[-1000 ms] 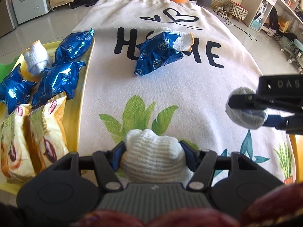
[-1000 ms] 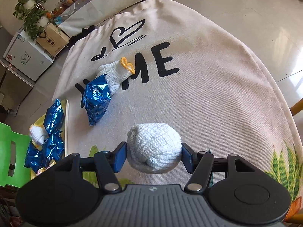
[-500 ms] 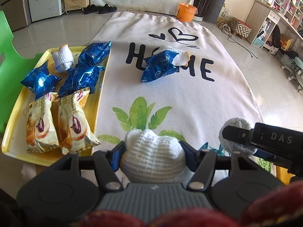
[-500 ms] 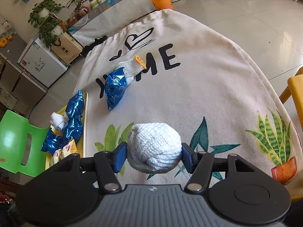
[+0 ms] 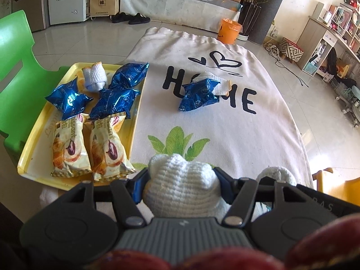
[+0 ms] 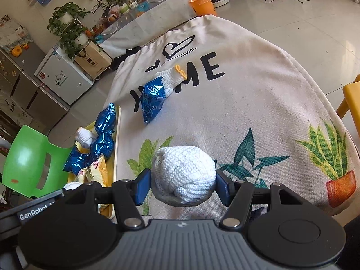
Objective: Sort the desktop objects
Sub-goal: 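Carry both white gloves over the yellow tray with both tools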
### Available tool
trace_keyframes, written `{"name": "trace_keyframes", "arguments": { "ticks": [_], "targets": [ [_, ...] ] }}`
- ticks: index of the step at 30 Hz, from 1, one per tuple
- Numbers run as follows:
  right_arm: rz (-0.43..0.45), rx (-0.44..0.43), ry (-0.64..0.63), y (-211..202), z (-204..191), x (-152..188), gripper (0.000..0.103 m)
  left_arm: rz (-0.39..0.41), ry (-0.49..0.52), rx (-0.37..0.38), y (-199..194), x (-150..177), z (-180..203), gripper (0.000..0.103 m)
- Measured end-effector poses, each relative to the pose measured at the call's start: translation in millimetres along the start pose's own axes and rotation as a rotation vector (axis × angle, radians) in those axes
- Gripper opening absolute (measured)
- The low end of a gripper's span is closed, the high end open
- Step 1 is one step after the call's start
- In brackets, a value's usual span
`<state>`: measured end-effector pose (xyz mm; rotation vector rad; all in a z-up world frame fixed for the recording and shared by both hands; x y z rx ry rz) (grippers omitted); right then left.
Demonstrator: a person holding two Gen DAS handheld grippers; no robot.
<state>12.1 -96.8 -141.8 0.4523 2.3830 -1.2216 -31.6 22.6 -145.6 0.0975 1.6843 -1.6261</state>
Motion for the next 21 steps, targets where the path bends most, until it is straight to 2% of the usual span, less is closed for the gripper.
{"name": "trace_keyframes", "arguments": {
  "ticks": [9,21],
  "targets": [
    [-0.044,-0.069,-0.076,14,-34,16,0.060,0.003,-0.096,-0.053,5,-18,-57,0.061],
    [-0.104,-0.199,-0.171,41,-100,38,0.060,0.041,-0.162,-0.125,9,-72,-130,0.061]
  ]
}}
Point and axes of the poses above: each gripper's, at about its wrist camera, not at the fingertips, and y roughly the way its jaws point, z to its right, x to its underside, the point moved 10 cm from there along y, roughly the way its jaws point, and after that the axes turned 5 degrees about -x, right-handed, at the moved point
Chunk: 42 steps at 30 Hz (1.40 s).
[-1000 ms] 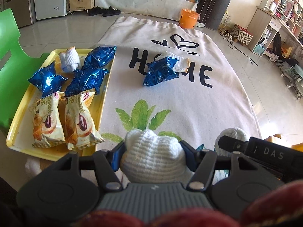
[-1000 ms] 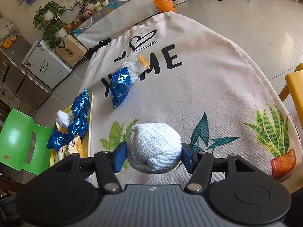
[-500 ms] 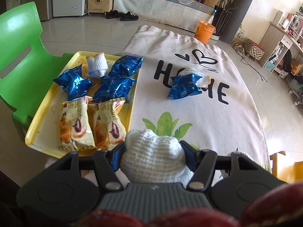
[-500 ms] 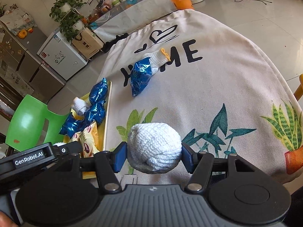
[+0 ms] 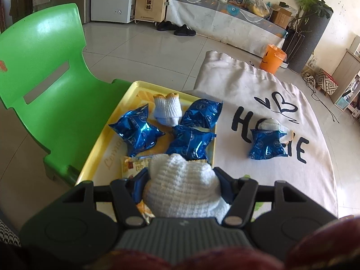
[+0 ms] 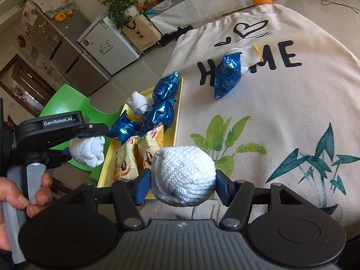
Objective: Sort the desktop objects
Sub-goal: 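Carry both white gloves over the yellow tray with both tools, then open the left tool to drop its glove while the right tool drops the rolled glove onto the tray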
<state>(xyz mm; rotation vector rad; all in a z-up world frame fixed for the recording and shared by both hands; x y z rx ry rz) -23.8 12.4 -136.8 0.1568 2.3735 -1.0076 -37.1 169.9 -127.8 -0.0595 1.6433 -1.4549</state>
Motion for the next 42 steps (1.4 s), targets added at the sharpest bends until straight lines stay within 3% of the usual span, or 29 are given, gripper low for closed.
{"name": "trace_keyframes", "arguments": {
  "ticks": [8,20,27,33,37,42],
  "targets": [
    [-0.053,-0.057,-0.071,31,-33,6,0.060,-0.010,0.010,-0.035,16,-27,-26,0.061],
    [-0.100,-0.109,-0.131,82,-71,3,0.060,-0.093,0.053,-0.119,67,-42,-58,0.061],
    [-0.084,-0.121,-0.112,110,-79,-18,0.060,-0.212,-0.009,-0.193,88,-17,-88,0.061],
    [-0.072,-0.110,-0.144,133,-85,-32,0.060,-0.269,-0.092,-0.196,92,-7,-100,0.061],
    [-0.062,-0.111,-0.132,145,-84,-43,0.061,-0.278,-0.127,-0.198,91,-5,-101,0.065],
    [-0.047,-0.120,-0.120,161,-86,-62,0.061,-0.224,-0.160,-0.204,85,-18,-101,0.071]
  ]
}}
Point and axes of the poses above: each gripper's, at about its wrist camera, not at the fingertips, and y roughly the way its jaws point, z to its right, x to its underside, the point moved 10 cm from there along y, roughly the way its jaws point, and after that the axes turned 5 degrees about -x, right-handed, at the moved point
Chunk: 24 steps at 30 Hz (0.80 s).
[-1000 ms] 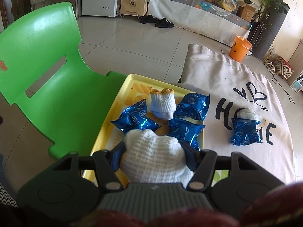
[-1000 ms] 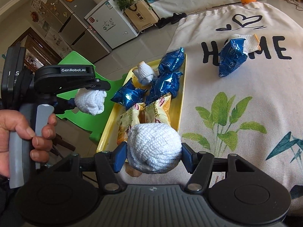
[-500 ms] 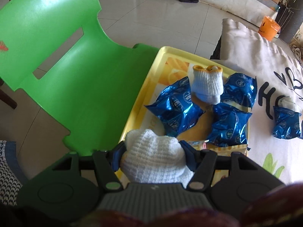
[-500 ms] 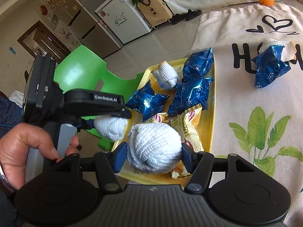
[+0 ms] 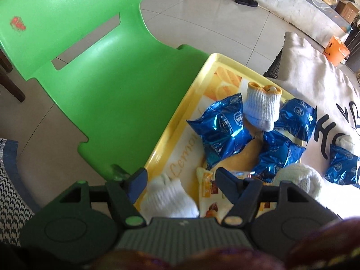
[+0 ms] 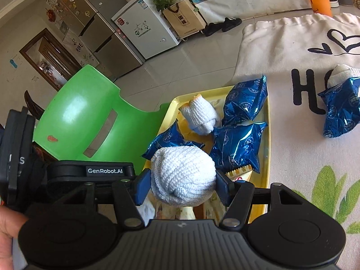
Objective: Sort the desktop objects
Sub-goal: 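Open the left tool to drop its glove while the right tool drops the rolled glove onto the tray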
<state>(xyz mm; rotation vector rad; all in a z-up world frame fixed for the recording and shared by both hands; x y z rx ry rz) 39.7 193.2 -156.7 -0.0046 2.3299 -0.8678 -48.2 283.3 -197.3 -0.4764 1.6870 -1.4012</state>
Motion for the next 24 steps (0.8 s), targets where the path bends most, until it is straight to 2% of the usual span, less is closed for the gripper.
{"name": "trace_keyframes", "arguments": {
  "ticks": [3,5,10,18,21,24],
  "targets": [
    [0.014,0.004,0.001,9,0,-10,0.062,0.023,-0.024,-0.005,-4,-5,-2,0.074],
    [0.015,0.000,0.012,14,0,-13,0.063,0.030,-0.045,-0.010,-6,-8,-4,0.081],
    [0.053,-0.024,0.038,7,0,-22,0.085,0.062,-0.067,-0.013,-12,-15,-5,0.083],
    [0.051,0.046,0.011,-16,4,-16,0.085,0.061,-0.053,0.023,-18,-13,8,0.084],
    [0.038,0.076,-0.002,-23,7,-9,0.086,0.074,-0.043,0.010,-22,-11,11,0.101],
    [0.027,0.103,-0.016,-31,9,-2,0.086,0.106,-0.011,0.019,-28,-11,17,0.101]
  ]
}}
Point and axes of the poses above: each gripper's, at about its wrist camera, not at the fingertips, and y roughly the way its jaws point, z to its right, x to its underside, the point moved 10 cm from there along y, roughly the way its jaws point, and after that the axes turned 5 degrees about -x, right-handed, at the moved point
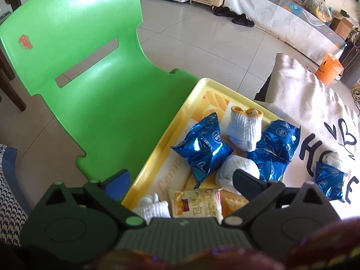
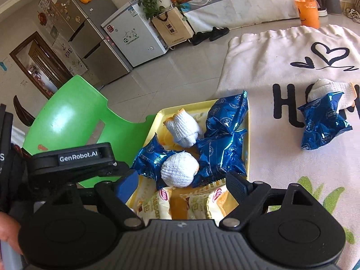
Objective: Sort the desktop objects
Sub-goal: 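Open the left tool to drop its glove while the right tool drops the rolled glove onto the tray, then move both tools back toward the blue packet and glove on the blanket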
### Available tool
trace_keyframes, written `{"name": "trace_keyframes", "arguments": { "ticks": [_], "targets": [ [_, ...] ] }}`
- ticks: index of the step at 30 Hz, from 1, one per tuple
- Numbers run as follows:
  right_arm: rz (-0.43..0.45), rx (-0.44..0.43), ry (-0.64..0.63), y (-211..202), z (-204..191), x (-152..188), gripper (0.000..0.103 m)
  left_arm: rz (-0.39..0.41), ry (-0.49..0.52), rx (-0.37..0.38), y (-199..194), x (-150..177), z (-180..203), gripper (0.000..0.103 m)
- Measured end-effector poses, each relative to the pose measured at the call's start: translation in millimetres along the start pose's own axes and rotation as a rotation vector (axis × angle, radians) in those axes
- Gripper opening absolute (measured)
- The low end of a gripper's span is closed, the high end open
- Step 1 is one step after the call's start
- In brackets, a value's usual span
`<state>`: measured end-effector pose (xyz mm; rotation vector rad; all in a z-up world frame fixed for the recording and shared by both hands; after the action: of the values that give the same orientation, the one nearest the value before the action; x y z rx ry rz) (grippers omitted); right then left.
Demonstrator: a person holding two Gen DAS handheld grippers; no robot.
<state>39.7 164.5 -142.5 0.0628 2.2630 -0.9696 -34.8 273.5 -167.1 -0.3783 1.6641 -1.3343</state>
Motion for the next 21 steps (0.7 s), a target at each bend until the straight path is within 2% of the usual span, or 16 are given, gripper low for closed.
{"name": "trace_keyframes", "arguments": {
  "ticks": [4,13,21],
  "targets": [
    [-0.008,0.028,-0.001,-16,5,11,0.086,0.025,0.037,0.016,-8,1,9,0.101],
    [-0.007,0.104,0.015,-58,22,34,0.085,-0.025,0.052,0.161,-13,22,31,0.102],
    [0.000,0.153,0.028,-90,38,48,0.086,0.032,0.135,0.178,-29,40,44,0.102]
  ]
}}
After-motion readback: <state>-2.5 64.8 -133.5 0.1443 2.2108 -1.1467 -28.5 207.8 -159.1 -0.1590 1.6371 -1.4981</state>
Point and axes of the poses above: each gripper's, at about its wrist camera, not at the fingertips, and y roughly the way its jaws point, z to its right, x to its underside, the point moved 10 cm from there along y, roughly the way its jaws point, and after that the axes turned 5 degrees about -x, right-handed, at the moved point
